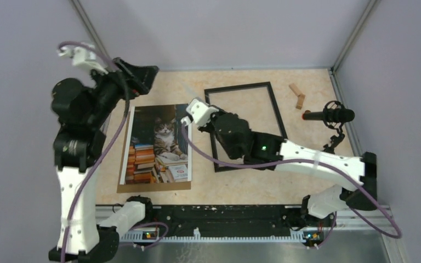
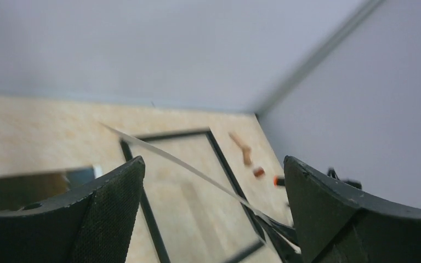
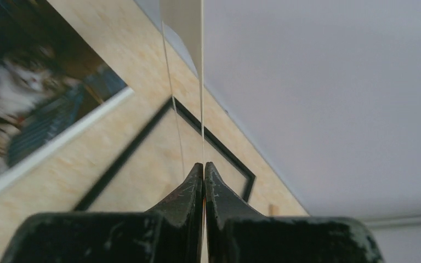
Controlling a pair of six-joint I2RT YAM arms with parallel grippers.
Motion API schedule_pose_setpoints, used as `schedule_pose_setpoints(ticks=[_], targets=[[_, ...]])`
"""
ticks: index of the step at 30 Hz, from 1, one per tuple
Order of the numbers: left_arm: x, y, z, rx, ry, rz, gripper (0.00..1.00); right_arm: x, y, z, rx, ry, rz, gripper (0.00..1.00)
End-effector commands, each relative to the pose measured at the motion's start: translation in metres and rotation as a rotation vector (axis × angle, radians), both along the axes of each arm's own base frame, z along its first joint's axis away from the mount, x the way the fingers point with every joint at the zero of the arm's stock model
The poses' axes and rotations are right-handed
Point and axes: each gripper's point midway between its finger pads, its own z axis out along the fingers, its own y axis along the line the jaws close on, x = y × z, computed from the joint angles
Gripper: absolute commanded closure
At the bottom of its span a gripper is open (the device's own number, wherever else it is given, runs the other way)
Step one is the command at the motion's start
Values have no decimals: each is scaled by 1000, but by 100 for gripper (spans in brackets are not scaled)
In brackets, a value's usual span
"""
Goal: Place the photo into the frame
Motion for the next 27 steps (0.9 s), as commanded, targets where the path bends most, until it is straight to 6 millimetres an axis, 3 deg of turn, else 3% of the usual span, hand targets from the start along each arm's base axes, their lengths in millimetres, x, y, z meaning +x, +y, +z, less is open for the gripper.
schedule_pose_setpoints(ticks=[1, 4, 6, 8, 13, 16, 19, 21, 27], targets=[[-23, 74, 31, 157, -42, 386, 1, -45, 2, 64, 282, 241, 218, 100], [-38, 89, 48, 159, -79, 473, 1, -62, 12, 103, 460, 378, 369, 100], [-40, 92, 48, 172, -87, 488, 1, -59, 10, 119, 602, 504, 442, 100], [-37, 89, 40, 184, -77, 474, 1, -39, 0, 120, 745, 660, 417, 100], [-20, 69, 10, 202, -52, 368, 1, 48, -49, 59, 823, 911, 142, 100], [-10, 47, -10, 190, -38, 257, 1, 89, -76, 17, 792, 930, 16, 100], [-1, 26, -36, 173, -1, 154, 1, 133, -117, -20, 761, 912, -151, 100], [5, 15, -55, 167, 34, 103, 1, 151, -138, -41, 724, 921, -188, 100], [24, 0, -105, 191, 138, 31, 1, 180, -174, -99, 603, 1066, -159, 100]])
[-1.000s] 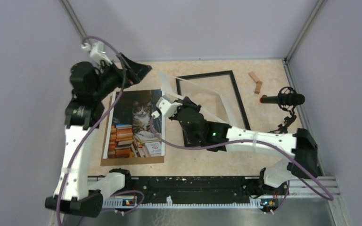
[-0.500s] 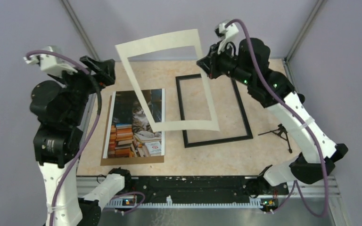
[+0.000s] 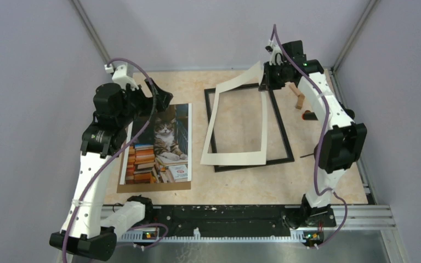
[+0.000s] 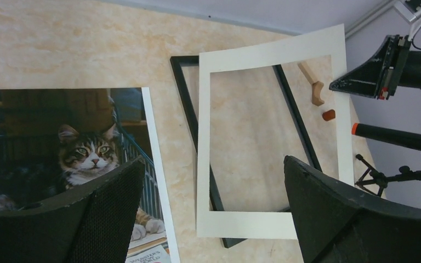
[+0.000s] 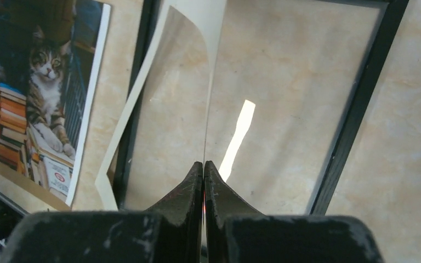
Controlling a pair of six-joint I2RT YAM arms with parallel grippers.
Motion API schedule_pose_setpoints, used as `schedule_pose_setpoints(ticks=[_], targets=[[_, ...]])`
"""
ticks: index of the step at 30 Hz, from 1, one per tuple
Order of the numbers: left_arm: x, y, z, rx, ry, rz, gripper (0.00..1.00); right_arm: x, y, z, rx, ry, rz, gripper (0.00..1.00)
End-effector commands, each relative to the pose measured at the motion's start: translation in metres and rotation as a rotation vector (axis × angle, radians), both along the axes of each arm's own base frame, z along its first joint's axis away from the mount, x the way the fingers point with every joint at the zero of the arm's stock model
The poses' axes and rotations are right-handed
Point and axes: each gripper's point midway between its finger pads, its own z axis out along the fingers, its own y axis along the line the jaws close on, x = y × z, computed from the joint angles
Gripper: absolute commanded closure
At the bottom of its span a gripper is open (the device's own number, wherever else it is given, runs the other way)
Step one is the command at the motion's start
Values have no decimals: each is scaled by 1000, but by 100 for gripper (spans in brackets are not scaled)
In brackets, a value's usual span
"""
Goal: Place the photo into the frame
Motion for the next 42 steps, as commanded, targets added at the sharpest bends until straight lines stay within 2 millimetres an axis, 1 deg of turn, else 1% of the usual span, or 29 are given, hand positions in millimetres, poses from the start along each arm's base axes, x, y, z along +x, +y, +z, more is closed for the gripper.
schedule_pose_setpoints(ticks=[1, 2, 5, 7, 9, 12, 15, 18, 19, 20, 23, 26, 31, 33, 36, 42], targets=[[12, -18, -6, -27, -27, -79, 1, 10, -13, -11, 29, 23, 152, 100], [15, -21, -12, -29, -14, -90, 1, 9, -13, -18, 47, 46, 177, 100], [21, -32, -30, -40, 20, -132, 1, 5, -17, -28, 50, 79, 259, 100], [25, -40, -43, -44, 50, -159, 1, 7, -24, -30, 50, 85, 272, 100], [29, -47, -55, -49, 77, -186, 1, 14, -31, -32, 49, 82, 262, 100], [33, -54, -70, -52, 114, -207, 1, 27, -37, -32, 63, 69, 253, 100], [36, -59, -79, -58, 131, -222, 1, 44, -46, -33, 37, 63, 203, 100], [37, -63, -90, -66, 150, -230, 1, 59, -45, -33, 50, 58, 180, 100], [37, -64, -92, -69, 155, -234, 1, 62, -44, -34, 54, 67, 175, 100], [37, -65, -95, -71, 161, -238, 1, 64, -44, -38, 57, 83, 171, 100], [38, -67, -100, -72, 171, -242, 1, 68, -47, -47, 47, 107, 141, 100], [39, -68, -103, -68, 174, -245, 1, 64, -44, -53, 58, 123, 168, 100], [41, -72, -105, -67, 177, -253, 1, 57, -38, -57, 85, 132, 228, 100], [42, -73, -107, -68, 182, -255, 1, 57, -37, -62, 91, 144, 231, 100], [41, -74, -109, -71, 184, -259, 1, 54, -31, -69, 121, 162, 258, 100], [41, -75, -109, -69, 186, -263, 1, 59, -23, -85, 137, 174, 266, 100]])
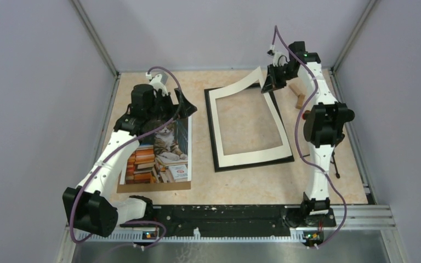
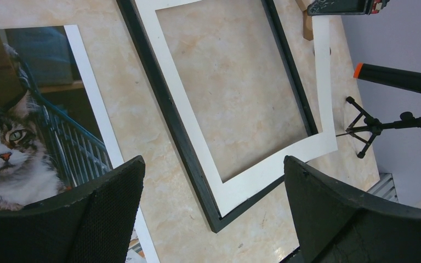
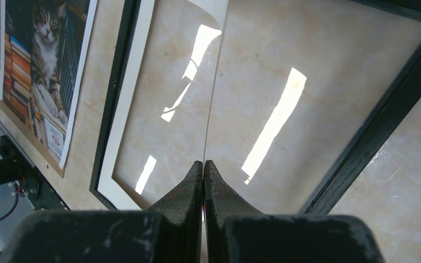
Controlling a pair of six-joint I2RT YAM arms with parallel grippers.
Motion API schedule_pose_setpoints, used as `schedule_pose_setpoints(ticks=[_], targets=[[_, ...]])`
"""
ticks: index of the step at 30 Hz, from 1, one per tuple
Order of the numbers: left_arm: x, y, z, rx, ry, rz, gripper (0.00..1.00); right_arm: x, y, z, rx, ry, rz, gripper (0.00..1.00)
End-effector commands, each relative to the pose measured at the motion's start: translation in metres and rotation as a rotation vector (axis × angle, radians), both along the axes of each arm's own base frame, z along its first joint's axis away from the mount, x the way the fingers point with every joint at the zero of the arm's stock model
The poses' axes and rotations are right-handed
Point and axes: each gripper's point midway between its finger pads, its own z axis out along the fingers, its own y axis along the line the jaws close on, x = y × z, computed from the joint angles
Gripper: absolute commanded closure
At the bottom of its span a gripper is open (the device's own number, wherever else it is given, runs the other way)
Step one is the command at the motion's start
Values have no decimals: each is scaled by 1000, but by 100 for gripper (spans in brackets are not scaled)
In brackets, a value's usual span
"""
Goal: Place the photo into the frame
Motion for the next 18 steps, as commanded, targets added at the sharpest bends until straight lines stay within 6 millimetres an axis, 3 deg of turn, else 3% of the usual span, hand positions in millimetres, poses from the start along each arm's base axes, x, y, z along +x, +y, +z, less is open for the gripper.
schedule_pose_setpoints(ticks=[1, 9, 15, 18], targets=[[4, -5, 9, -17, -44, -17, 1, 4, 11, -7, 39, -11, 37, 100], [4, -6, 6, -15, -39, -18, 1, 17, 10, -28, 34, 16, -21, 100], [5, -8, 5, -19, -35, -23, 1, 20, 13, -39, 46, 40, -36, 93], [5, -9, 4, -18, -33, -27, 1, 24, 14, -37, 28, 30, -59, 79]])
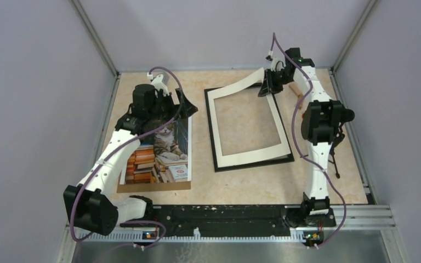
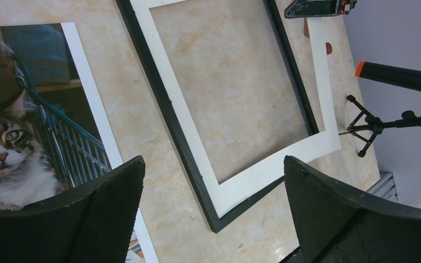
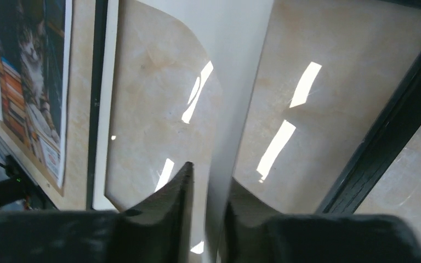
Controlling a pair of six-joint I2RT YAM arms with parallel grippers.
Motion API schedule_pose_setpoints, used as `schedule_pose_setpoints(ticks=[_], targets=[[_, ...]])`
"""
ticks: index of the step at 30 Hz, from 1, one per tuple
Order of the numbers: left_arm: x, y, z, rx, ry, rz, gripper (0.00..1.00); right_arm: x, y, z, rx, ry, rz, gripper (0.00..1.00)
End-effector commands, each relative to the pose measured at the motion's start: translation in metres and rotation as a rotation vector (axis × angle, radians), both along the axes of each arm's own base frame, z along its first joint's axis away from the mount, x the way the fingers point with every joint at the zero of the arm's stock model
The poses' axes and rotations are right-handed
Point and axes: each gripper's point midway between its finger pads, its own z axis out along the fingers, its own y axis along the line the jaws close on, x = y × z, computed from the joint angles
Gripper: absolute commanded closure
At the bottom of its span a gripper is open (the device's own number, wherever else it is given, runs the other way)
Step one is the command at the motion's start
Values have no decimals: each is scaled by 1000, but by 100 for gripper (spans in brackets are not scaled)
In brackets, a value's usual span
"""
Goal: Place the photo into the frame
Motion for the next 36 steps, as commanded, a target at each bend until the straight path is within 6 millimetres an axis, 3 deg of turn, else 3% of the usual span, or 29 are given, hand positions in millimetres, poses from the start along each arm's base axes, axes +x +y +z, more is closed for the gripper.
schedule_pose_setpoints(ticks=[1, 5, 7, 8, 12, 15, 18, 21, 25, 27, 33, 36], targets=[[5, -7, 6, -17, -39, -22, 1, 10, 4, 7, -21, -41, -37, 68], [4, -11, 4, -16, -36, -38, 1, 17, -15, 10, -140, -47, -159, 36], [4, -12, 3, -10, -43, -44, 1, 18, -27, 13, -206, -55, -226, 10], [4, -12, 3, -5, -45, -48, 1, 19, -34, 15, -249, -64, -261, 2], [4, -14, 3, 13, -63, -69, 1, 20, -72, 27, -565, -153, -393, 1], [6, -11, 0, 53, -78, -69, 1, 15, -104, 51, -808, -217, -523, 1], [8, -6, -4, 91, -89, -51, 1, 9, -126, 78, -898, -258, -652, 1], [9, 2, -17, 136, -88, -27, 1, -2, -106, 92, -788, -261, -651, 1], [4, 5, -44, 165, -51, -33, 1, -41, -27, 84, -404, -203, -514, 1], [1, 0, -51, 143, -27, -55, 1, -72, -3, 74, -261, -169, -486, 4], [-7, -15, -59, 87, 17, -128, 1, -170, 28, 32, -154, -64, -377, 9], [-8, -16, -63, 92, 23, -130, 1, -213, 36, 2, -135, 28, -341, 19]])
